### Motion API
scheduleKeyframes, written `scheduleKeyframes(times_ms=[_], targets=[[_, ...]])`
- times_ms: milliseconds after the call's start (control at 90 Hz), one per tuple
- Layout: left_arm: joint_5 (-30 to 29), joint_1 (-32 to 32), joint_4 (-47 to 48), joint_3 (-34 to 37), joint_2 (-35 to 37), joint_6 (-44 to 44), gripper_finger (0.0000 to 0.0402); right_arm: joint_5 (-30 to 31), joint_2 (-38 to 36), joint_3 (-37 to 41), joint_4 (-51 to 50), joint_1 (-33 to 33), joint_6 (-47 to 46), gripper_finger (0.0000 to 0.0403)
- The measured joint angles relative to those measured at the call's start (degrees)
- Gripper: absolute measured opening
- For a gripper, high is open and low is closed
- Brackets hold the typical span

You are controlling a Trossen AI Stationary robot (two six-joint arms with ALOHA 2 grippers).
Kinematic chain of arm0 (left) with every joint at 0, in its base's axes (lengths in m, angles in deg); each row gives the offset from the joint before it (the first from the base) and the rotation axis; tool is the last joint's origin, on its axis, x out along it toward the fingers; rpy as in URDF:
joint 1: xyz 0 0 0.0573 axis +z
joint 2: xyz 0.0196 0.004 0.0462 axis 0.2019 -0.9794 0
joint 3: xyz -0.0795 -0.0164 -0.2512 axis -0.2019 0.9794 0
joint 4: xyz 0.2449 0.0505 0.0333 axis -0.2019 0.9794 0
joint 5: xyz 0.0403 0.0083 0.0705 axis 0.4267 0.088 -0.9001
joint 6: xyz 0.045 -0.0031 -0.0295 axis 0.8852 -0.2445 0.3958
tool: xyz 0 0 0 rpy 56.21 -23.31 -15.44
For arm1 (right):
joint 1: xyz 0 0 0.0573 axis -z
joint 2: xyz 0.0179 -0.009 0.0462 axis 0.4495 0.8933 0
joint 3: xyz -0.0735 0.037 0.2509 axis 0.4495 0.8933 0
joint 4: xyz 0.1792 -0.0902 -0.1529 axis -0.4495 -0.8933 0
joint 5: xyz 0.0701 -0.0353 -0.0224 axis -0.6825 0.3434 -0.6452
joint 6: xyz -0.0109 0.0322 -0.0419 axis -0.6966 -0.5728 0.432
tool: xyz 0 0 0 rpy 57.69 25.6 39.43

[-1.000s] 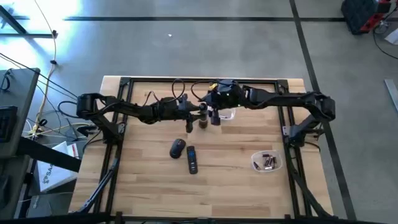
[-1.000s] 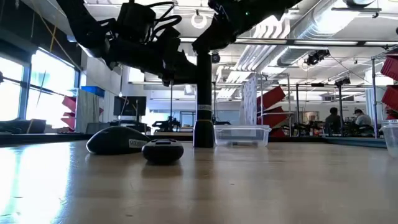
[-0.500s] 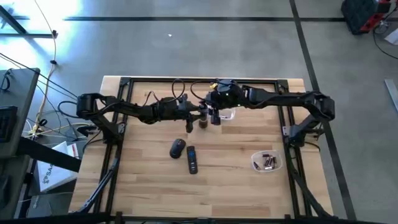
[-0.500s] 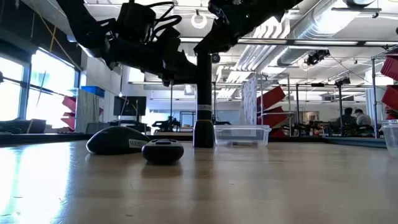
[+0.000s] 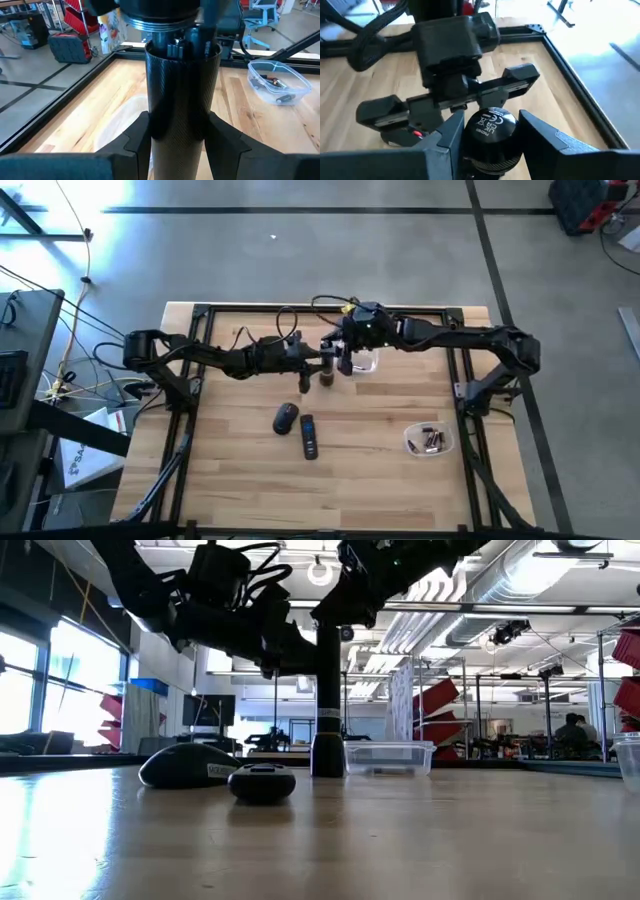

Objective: Insert battery
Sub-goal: Close the flashlight battery compartment

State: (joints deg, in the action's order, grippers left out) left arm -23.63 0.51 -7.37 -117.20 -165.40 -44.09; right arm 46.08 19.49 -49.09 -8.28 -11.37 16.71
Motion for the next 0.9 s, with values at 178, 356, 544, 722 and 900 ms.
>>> scheduleKeyframes(times_ms=[178, 356, 544, 722, 900], targets=[[0.5, 0.0, 0.0, 0.0, 0.0, 0.2, 0.0116, -5.5, 0.0, 5.2, 10.2, 0.9, -5.4, 0.0127], [0.5, 0.0, 0.0, 0.0, 0.0, 0.2, 0.0116, -9.0, 0.0, 7.4, 15.3, 0.9, -8.4, 0.0127], [0.6, 0.0, 0.0, 0.0, 0.0, 0.2, 0.0116, -8.8, -2.5, 9.6, 16.1, 0.9, -7.8, 0.0126], [1.2, 0.0, -0.4, 0.0, 0.0, 0.2, 0.0116, -7.4, -4.1, 13.9, 23.0, 0.9, -9.0, 0.0126], [1.2, 0.0, -0.7, 0.0, 0.0, 0.1, 0.0116, -6.3, -3.3, 17.5, 30.2, 0.6, -9.9, 0.0127]])
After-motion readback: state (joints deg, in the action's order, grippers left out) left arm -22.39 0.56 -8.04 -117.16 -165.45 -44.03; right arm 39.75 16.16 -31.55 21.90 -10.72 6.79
